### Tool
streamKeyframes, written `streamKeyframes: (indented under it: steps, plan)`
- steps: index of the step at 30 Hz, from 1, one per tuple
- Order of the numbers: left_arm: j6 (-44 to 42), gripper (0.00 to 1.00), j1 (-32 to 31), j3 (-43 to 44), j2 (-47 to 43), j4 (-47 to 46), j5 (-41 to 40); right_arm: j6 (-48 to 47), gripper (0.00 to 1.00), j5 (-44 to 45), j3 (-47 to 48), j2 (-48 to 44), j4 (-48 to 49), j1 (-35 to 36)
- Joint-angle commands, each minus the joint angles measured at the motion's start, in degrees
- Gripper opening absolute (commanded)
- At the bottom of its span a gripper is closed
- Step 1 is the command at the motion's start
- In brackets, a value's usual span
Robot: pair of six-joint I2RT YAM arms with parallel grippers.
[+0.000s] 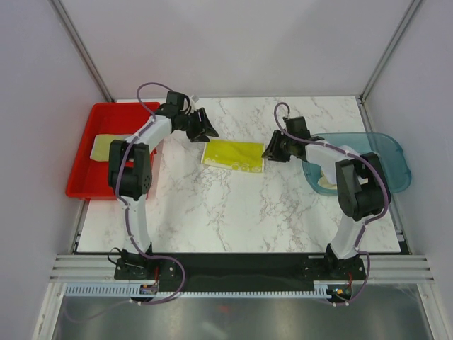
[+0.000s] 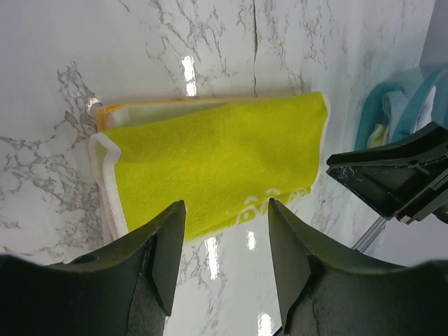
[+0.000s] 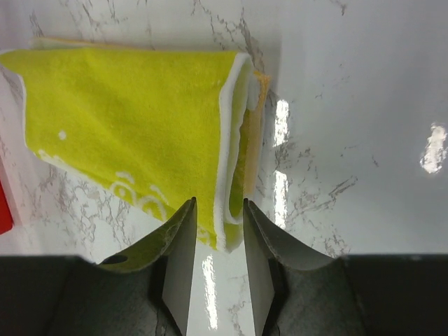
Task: Fold and stack the towels
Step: Fold the towel
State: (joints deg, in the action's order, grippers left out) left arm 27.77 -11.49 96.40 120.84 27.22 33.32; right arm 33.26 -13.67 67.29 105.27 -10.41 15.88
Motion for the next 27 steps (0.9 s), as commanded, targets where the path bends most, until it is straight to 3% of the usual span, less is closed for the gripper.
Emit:
streamKeyframes:
  steps: [1,15,20,27]
  plan:
    - [-0.1,0.58,-0.4,-0.7,2.4,-3.7,4.6,0.4,0.41,-5.2,-2.4,-0.6,6.7,-0.2]
    - [0.3,0.58,-0.3,-0.6,6.7,-6.9,4.1,-1.6,0.43,-11.8,-10.8,0.1,19.4,-0.3]
    - [-0.2,0.58,-0.4,-0.3,7.1,-6.9,3.9,-1.9,0.41,-12.3,-12.6,0.3,21.4,-0.5]
    - [-0.2,0.58,-0.2,-0.2,7.3,-6.9,3.6,-2.6,0.47,-10.6,-11.2,-1.2,20.6,-0.8]
